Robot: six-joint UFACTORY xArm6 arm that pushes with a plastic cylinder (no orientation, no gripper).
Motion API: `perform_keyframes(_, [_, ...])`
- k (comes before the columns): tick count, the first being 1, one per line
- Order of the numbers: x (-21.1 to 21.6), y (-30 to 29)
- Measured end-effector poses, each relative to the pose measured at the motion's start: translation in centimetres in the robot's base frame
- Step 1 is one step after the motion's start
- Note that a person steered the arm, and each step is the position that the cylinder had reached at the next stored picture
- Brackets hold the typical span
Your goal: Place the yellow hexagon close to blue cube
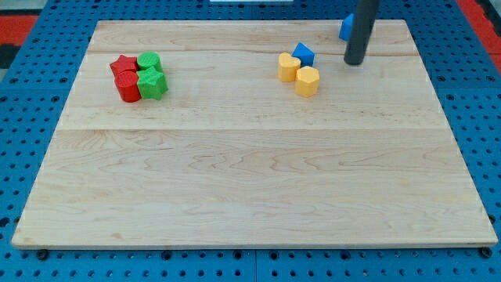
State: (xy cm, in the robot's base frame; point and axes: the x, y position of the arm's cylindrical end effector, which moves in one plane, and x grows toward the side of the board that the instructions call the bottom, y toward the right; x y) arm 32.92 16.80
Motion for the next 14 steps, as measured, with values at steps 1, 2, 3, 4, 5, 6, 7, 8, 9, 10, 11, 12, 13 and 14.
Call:
perform_keyframes(1, [4.7,-3.3])
perform_keyframes(2, [7.3,-9.5])
perform_keyframes(3, [7.3,-16.2])
perform_keyframes(4, [6.1,-17.1])
perform_keyframes(5, [5.5,-12.0])
perform_keyframes(6, [3.6,-5.8])
perform_keyframes(7, [3.2,-2.7])
perform_keyframes(8, [3.9,-5.5])
perform_keyframes(9, [3.3,-8.3])
perform_keyframes(10, [2.8,-10.7])
perform_keyframes(11, [1.2,-7.8])
perform_keyframes(12, [-0.1,-3.1])
perform_keyframes(13, [-0.9,-0.9])
perform_keyframes(14, [0.0,-1.1])
